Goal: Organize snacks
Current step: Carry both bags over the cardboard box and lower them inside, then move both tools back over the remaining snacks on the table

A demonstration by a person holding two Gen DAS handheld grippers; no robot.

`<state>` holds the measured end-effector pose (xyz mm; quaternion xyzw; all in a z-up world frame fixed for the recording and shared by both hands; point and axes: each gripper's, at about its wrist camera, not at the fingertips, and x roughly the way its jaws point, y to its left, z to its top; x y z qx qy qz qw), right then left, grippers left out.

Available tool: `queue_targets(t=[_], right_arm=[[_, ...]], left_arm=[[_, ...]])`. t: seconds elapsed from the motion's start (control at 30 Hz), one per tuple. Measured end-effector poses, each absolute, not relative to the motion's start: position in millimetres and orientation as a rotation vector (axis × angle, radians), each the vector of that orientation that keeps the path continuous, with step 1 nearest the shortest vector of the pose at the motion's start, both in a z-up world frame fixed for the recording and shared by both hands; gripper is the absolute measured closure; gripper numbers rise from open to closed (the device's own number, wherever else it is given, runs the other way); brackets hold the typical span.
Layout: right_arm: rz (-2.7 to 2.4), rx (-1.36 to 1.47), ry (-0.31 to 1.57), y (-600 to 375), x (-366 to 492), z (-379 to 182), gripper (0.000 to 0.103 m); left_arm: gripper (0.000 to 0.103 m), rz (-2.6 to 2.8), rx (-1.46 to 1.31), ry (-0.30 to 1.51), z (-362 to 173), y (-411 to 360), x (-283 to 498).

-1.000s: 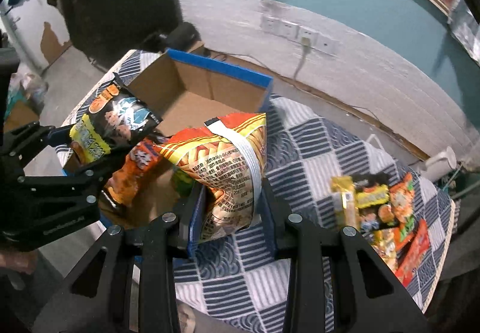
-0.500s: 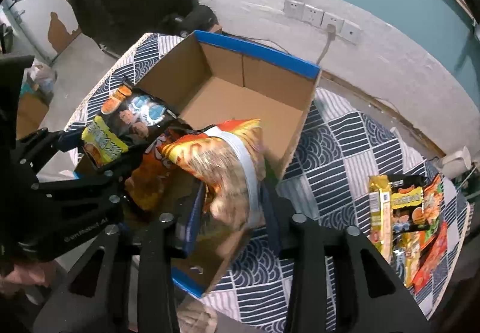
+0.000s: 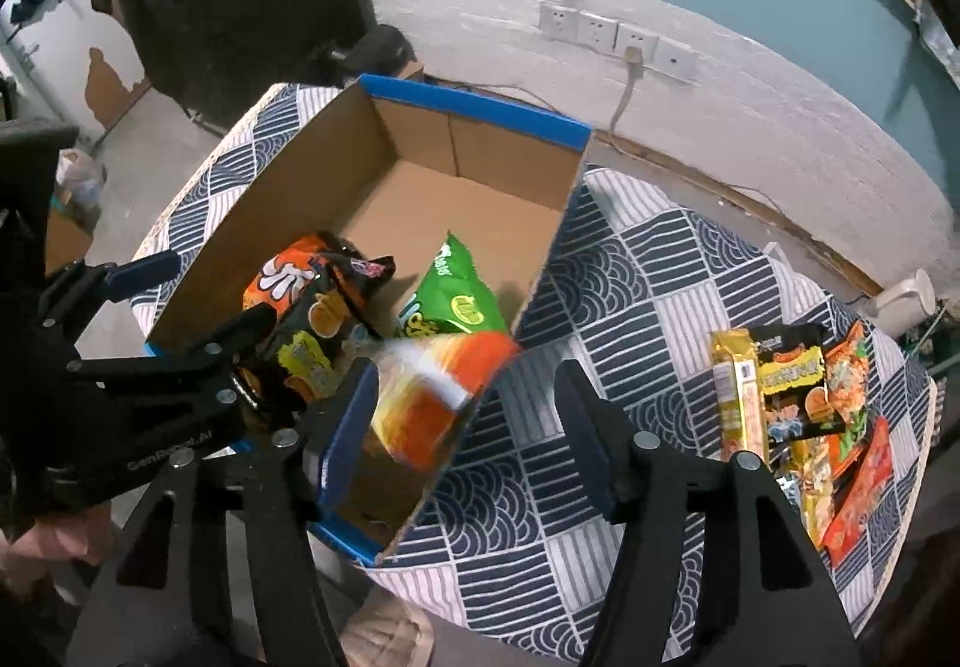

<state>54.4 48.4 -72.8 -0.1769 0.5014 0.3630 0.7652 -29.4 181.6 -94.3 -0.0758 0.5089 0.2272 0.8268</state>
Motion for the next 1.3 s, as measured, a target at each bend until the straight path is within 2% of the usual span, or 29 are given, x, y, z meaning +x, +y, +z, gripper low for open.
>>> queue_targets(t=[0.47, 0.57, 0.73, 1.3], right_arm=[[0.726, -0.322, 1.067, 1, 64, -56, 0.039], [0.693, -0.315, 1.062, -18, 69, -53, 0.035], [0.639, -0.314, 1.044, -55, 77, -52, 0.033], [0.341, -0.224, 1.177, -215, 146, -112, 0.03]], left_arm=[[0.022, 0.449, -0.144, 1.065, -82, 147, -16], [0.022, 0.43, -0.125, 1.068, -82, 130, -8], [0.022, 0.377, -0.147, 1.092, -85, 101, 10], [0.022, 0.291, -0.079, 1.199, -117, -11, 93]])
